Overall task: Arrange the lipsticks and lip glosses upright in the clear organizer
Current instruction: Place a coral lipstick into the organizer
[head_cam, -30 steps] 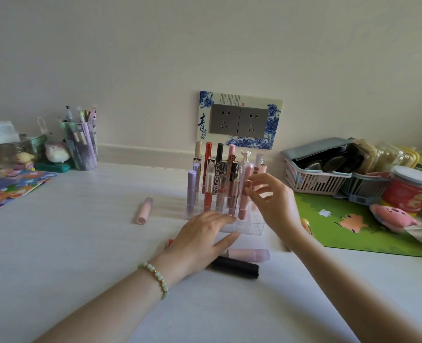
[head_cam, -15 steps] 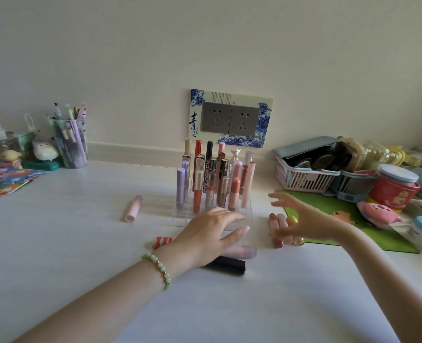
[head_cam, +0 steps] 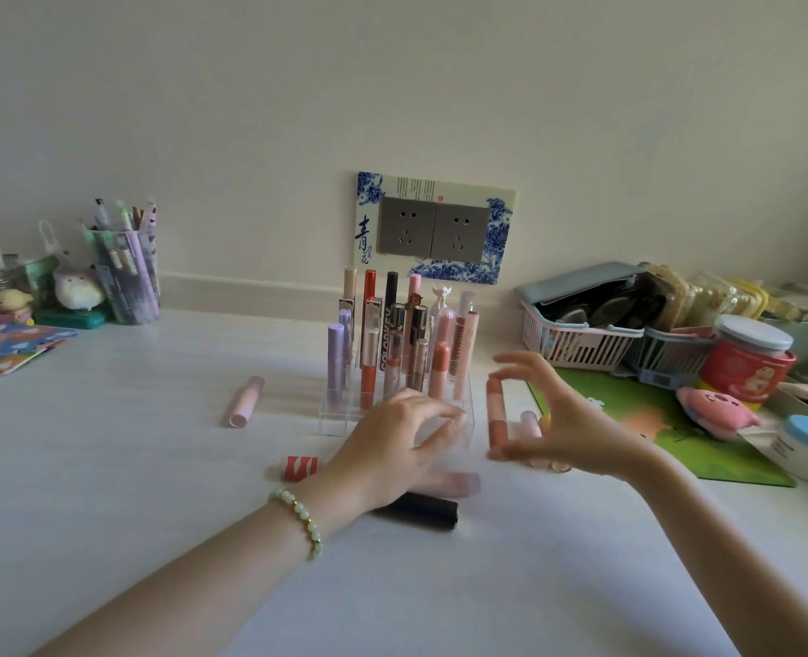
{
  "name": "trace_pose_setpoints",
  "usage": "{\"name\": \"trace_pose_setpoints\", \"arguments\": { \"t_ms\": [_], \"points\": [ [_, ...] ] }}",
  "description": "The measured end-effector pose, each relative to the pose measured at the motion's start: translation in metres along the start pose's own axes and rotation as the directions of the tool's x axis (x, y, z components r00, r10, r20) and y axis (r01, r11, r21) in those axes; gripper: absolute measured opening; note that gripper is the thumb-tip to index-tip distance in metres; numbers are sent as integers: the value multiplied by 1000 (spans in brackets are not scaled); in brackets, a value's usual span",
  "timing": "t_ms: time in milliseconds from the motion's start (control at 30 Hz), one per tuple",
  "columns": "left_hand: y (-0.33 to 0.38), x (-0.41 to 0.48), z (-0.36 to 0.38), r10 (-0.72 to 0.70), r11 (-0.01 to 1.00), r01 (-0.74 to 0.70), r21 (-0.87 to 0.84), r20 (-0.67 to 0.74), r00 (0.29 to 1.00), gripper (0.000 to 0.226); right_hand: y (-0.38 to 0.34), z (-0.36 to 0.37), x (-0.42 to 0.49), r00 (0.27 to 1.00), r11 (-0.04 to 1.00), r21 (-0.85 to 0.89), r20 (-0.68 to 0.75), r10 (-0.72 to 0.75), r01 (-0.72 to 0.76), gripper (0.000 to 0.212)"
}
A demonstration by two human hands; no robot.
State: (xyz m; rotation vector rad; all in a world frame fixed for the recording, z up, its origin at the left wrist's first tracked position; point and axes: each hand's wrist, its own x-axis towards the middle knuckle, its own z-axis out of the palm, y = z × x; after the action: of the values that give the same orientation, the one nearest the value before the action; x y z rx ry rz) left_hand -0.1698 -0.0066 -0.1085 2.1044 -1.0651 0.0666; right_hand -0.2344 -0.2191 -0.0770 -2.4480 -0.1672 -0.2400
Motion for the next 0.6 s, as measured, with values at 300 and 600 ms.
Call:
{"name": "trace_pose_setpoints", "arguments": {
  "t_ms": [300,600],
  "points": [
    [11,-1,-20,-185,763,185,-620,64,981,28,-52,25,0,955,956,85,-119,-271,282,94],
    [-3,-1,-16,-163,897,94,-431,-125,979,31,-57,35,16,968,871,477,-250,6,117,23]
  ]
}}
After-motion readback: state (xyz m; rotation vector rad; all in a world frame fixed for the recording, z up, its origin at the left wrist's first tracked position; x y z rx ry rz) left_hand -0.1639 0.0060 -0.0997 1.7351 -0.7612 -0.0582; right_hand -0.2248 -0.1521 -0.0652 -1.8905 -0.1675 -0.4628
